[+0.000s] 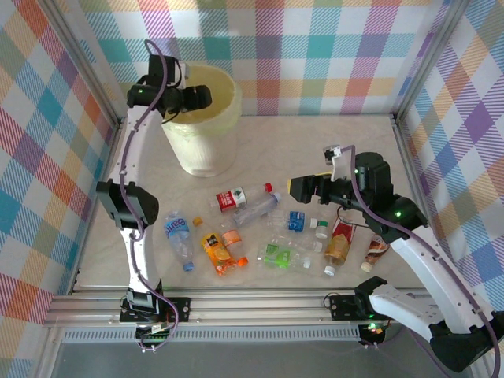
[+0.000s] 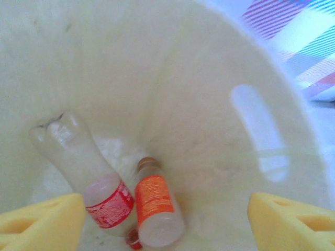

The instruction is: Put the plastic bottles in the bin

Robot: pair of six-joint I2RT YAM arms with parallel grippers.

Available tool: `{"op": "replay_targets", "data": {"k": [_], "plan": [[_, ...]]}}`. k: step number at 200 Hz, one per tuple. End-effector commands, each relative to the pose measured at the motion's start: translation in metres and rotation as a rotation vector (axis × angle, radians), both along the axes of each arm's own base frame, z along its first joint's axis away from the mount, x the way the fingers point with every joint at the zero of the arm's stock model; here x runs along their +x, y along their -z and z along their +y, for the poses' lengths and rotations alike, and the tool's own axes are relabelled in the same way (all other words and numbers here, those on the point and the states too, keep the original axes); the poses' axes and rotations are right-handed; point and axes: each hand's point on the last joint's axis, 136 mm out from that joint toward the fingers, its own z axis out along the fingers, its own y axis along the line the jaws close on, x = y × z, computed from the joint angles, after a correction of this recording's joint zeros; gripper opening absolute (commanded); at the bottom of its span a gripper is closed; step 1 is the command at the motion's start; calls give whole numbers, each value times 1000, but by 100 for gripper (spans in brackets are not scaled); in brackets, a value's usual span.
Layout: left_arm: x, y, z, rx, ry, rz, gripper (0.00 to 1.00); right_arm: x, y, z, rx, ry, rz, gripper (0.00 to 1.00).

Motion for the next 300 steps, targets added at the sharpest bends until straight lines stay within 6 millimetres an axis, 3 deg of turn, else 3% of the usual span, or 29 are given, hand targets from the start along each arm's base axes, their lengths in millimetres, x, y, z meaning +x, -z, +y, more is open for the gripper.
{"op": "replay_targets", "data": {"k": [1, 32, 68, 117, 189, 214, 230, 300], "plan": [[-19, -65, -5, -93, 48, -135, 81, -5, 6, 5, -5, -42, 5, 100], [-48, -79, -18, -158, 131, -143, 81, -7, 18, 7, -7, -56, 41, 100], [-97, -75, -35, -227, 236, -142, 81, -1, 38, 3, -50, -12, 109, 100], [-177, -45, -66, -238, 410, -115, 82, 8, 77, -12, -134, 111, 246, 94], [-285, 0, -140, -290, 746, -42, 85, 12, 134, -37, -242, 299, 432, 87], [-301, 13, -148, -286, 789, -51, 91, 15, 153, -52, -319, 383, 483, 86], [-306, 18, -150, -275, 797, -60, 100, 17, 164, -58, -354, 425, 506, 85], [-316, 28, -152, -234, 826, -36, 100, 36, 193, -84, -426, 523, 570, 88]]}}
